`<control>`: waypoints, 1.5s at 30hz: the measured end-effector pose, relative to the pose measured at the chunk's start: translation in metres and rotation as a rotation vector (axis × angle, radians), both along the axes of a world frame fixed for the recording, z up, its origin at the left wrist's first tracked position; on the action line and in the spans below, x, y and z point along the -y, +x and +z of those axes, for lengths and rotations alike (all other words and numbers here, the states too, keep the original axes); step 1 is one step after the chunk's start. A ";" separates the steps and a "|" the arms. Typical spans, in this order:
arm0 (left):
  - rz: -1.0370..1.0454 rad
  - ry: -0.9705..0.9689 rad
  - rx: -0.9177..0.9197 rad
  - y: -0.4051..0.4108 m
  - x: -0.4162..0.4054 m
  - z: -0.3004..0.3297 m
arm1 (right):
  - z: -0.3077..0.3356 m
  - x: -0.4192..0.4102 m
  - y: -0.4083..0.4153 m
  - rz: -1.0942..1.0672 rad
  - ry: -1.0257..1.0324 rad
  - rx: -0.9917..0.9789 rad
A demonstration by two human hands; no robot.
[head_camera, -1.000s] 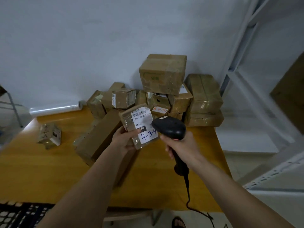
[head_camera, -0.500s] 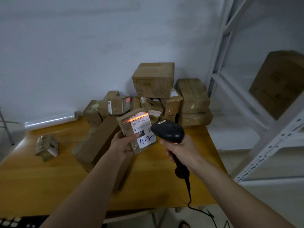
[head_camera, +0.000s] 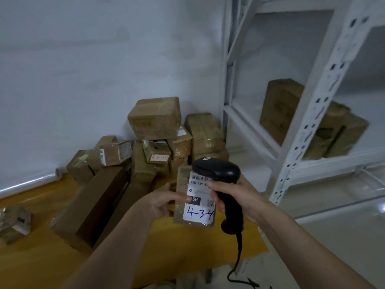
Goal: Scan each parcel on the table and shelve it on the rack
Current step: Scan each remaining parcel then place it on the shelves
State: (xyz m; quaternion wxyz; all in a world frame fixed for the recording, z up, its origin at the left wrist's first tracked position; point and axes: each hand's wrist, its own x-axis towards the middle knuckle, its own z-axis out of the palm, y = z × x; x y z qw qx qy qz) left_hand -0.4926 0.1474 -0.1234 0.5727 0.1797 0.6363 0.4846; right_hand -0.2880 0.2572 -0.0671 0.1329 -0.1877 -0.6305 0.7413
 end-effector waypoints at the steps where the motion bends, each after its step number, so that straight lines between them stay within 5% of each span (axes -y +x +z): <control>1: -0.023 0.001 0.001 0.010 -0.011 0.002 | 0.002 -0.007 0.011 -0.017 -0.011 -0.005; 14: -0.564 -0.121 -0.084 0.194 -0.136 0.014 | 0.039 -0.110 0.179 -0.067 0.012 -0.070; 27: -0.265 0.065 -0.297 0.340 -0.276 0.092 | 0.075 -0.237 0.313 -0.338 0.053 -0.095; 37: 0.095 0.147 -0.540 0.404 -0.334 0.118 | 0.070 -0.294 0.337 -0.671 0.007 -0.211; 45: 0.280 0.185 -0.594 0.416 -0.371 0.134 | 0.075 -0.328 0.329 -0.684 0.008 -0.214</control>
